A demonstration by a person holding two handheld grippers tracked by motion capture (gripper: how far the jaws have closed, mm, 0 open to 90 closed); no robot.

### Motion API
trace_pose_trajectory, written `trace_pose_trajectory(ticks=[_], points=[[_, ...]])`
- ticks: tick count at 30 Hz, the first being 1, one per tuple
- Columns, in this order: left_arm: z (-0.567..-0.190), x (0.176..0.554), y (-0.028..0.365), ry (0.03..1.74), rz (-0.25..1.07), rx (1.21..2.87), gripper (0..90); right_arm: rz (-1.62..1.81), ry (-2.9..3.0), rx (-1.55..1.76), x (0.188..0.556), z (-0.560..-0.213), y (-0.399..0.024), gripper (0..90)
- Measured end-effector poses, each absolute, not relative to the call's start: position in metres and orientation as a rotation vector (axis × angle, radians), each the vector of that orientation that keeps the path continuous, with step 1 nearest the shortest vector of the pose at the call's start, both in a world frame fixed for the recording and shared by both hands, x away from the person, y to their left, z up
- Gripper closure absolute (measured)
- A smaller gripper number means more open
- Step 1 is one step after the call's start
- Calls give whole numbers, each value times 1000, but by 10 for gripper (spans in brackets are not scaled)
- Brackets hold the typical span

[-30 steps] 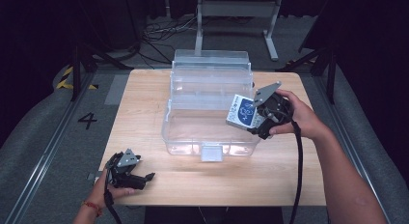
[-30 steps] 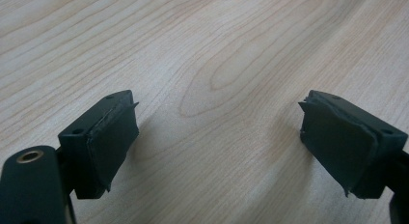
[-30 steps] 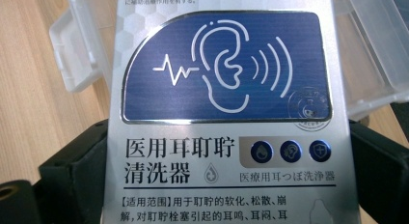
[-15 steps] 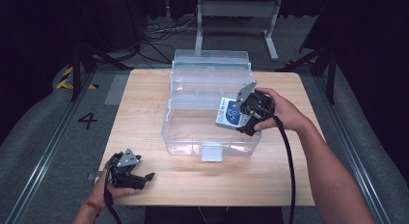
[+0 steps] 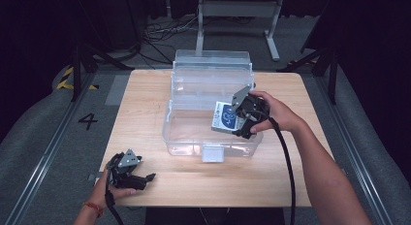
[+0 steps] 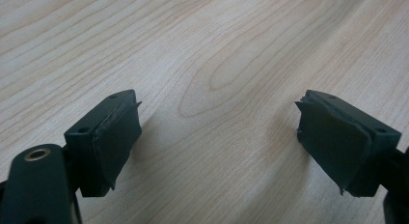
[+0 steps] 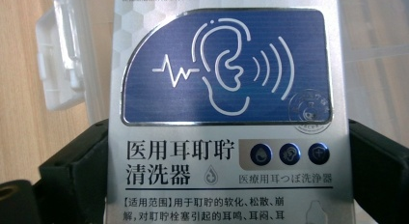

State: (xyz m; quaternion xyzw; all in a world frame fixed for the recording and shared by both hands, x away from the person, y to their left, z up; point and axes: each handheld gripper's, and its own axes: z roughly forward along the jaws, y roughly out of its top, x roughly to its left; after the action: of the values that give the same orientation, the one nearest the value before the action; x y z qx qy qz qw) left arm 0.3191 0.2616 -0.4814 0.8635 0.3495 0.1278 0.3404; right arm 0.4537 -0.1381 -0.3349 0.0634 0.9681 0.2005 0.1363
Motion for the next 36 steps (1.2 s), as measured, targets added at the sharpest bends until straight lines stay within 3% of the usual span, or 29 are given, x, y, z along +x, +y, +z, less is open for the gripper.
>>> trace_pose_trajectory(ticks=[31, 36], points=[[-482, 320, 262, 902, 337, 2239, 154, 391, 2807, 157, 459, -376, -149, 41], [-482, 320, 262, 901, 336, 2241, 154, 492, 2787, 192, 459, -371, -158, 41]])
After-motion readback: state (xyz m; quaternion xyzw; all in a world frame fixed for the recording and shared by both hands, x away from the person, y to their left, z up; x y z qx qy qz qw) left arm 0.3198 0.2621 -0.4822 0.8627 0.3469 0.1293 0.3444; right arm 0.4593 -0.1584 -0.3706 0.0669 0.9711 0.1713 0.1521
